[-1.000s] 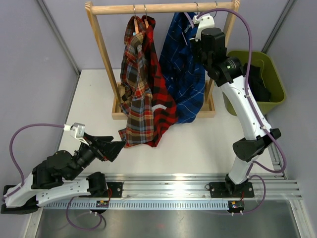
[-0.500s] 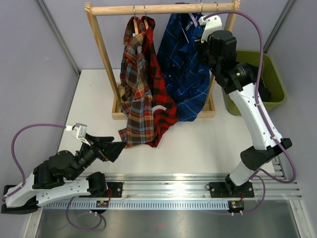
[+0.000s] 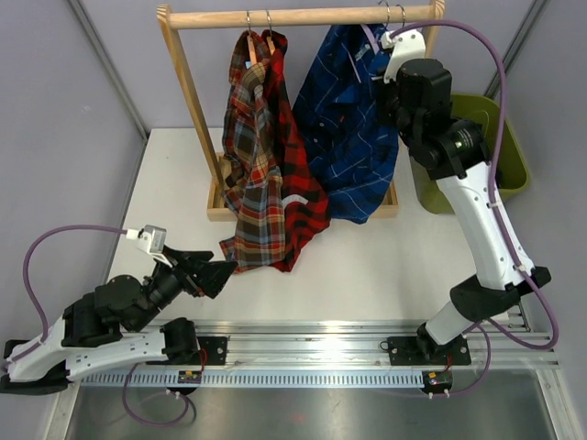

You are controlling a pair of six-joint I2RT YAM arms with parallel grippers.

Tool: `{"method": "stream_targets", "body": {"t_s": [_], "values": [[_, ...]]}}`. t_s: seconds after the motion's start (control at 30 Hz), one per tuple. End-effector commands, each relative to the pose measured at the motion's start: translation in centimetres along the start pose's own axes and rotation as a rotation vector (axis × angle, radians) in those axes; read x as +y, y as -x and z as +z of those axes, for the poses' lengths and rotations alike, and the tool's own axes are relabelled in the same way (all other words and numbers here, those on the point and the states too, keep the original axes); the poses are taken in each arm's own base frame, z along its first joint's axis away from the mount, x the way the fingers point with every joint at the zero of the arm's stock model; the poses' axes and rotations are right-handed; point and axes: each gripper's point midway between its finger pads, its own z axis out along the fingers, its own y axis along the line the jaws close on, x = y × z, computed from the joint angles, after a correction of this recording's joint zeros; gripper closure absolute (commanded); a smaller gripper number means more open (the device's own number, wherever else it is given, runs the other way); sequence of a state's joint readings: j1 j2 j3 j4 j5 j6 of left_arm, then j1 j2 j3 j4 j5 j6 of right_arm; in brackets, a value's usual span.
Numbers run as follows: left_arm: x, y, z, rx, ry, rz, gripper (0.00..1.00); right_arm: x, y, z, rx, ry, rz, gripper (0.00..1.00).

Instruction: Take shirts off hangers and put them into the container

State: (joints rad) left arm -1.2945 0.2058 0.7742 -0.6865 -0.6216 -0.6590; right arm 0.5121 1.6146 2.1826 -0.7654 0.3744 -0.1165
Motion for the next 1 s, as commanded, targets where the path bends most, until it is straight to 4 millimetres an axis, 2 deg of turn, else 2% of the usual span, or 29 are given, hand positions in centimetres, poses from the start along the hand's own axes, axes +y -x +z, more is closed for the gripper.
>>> {"method": "stream_targets", "body": {"t_s": [0.0, 0.03, 0.1, 0.17, 0.2, 0.3, 0.33, 0.4, 0.43, 0.5, 0.67, 0.73, 0.77, 0.8, 0.83, 0.9, 0.93, 0.97], "values": [[-1.4, 2.2, 0.2, -0.048, -0.017, -0.011, 0.01, -2.9, 1.8, -6.1, -0.043, -0.069, 0.109, 1.0], [-1.7, 2.5, 0.2, -0.051, -0.02, -0.01, 0.01, -3.2, 1.5, -7.6, -0.036, -0.066, 0.122, 1.0], [-2.2, 2.5, 0.7, -0.04, -0.021, 0.019, 0.01, -3.2, -1.4, -8.8, 0.065, -0.053, 0.129, 1.0], [-2.9, 3.3, 0.8, -0.049, -0.032, 0.028, 0.01, -2.5, -3.0, -10.4, 0.134, -0.001, 0.151, 1.0], [-3.2, 3.5, 0.9, -0.048, -0.036, 0.048, 0.01, -2.4, -4.9, -11.3, 0.207, 0.013, 0.14, 1.0], [-4.5, 4.3, 1.6, -0.046, -0.048, 0.08, 0.01, -1.5, -7.1, -13.9, 0.284, 0.091, 0.167, 1.0], [-4.9, 4.2, 2.0, -0.037, -0.048, 0.095, 0.01, -1.8, -6.8, -15.4, 0.266, 0.106, 0.189, 1.0], [-5.9, 5.1, 2.1, -0.052, -0.07, 0.1, 0.01, -2.0, -7.0, -17.0, 0.258, 0.131, 0.216, 1.0], [-6.3, 5.4, 2.2, -0.053, -0.075, 0.106, 0.01, -2.3, -6.5, -18.7, 0.225, 0.153, 0.238, 1.0], [-7.3, 6.1, 2.6, -0.06, -0.093, 0.12, 0.01, -2.6, -5.9, -20.5, 0.189, 0.185, 0.254, 1.0], [-9.7, 6.9, 4.0, -0.053, -0.119, 0.173, 0.01, -3.7, -2.4, -26.8, 0.011, 0.291, 0.321, 1.0], [-11.2, 8.4, 4.0, -0.078, -0.152, 0.169, 0.01, -3.7, -2.0, -28.3, -0.003, 0.329, 0.326, 1.0], [-11.8, 8.8, 4.1, -0.084, -0.171, 0.185, 0.01, -3.5, -2.2, -28.5, 0.008, 0.34, 0.323, 1.0], [-12.6, 8.9, 4.6, -0.079, -0.181, 0.199, 0.01, -3.1, -3.2, -28.4, 0.061, 0.351, 0.313, 1.0], [-13.9, 10.6, 4.3, -0.12, -0.218, 0.181, 0.01, -2.4, -3.7, -28.5, 0.097, 0.385, 0.307, 1.0], [-15.6, 11.2, 5.0, -0.127, -0.256, 0.217, 0.01, -1.6, -5.3, -28.4, 0.181, 0.406, 0.306, 1.0], [-16.8, 12.9, 4.6, -0.168, -0.288, 0.206, 0.01, -0.8, -6.5, -28.0, 0.235, 0.431, 0.303, 1.0], [-17.8, 13.2, 4.8, -0.171, -0.317, 0.229, 0.01, -0.5, -6.9, -27.9, 0.251, 0.441, 0.303, 1.0]]}}
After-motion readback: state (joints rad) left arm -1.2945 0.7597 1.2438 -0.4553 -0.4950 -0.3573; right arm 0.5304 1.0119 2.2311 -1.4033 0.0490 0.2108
